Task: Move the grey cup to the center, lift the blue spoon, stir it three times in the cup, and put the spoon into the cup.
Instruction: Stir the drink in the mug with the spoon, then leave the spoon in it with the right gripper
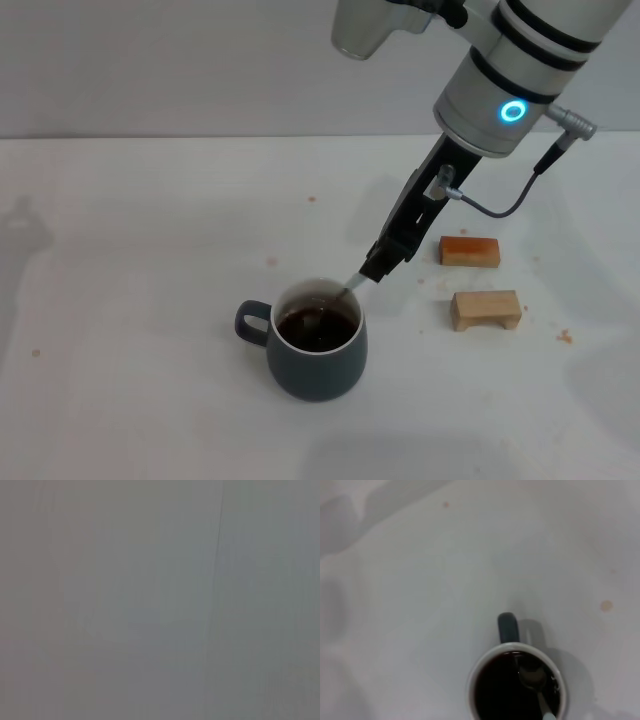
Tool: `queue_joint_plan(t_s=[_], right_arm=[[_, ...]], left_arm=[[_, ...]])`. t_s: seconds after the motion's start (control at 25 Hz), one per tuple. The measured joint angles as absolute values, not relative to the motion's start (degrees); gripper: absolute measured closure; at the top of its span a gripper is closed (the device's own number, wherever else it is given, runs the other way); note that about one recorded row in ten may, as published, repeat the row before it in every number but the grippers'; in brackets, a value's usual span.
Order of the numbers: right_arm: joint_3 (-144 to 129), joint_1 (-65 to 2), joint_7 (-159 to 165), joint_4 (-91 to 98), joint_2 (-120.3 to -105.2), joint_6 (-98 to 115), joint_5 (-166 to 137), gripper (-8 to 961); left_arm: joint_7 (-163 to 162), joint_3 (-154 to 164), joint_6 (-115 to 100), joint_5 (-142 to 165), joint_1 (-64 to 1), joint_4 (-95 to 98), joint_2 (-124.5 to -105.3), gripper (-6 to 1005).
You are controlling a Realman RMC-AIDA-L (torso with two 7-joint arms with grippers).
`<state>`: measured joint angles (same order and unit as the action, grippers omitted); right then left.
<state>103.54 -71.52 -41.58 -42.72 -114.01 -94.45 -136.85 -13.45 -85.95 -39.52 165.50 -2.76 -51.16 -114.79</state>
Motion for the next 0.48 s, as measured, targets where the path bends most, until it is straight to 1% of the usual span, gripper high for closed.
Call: queue_joint_plan(t_s=[0.28,0.48], right_arm=[[103.92,-72.15,-41.60,-42.87,-113.96,-95.68,-138.83,794],[103.94,-72.86,-41.59,-43.05,-114.70,-97.39,-137.91,794]], left_arm=[[-14.16,-85.96,-40.32,165.50,-3.85,-49.75,-114.54,1001],[-14.66,-86.02,-40.54,165.50,-4.05,-49.50,-114.29,1001]])
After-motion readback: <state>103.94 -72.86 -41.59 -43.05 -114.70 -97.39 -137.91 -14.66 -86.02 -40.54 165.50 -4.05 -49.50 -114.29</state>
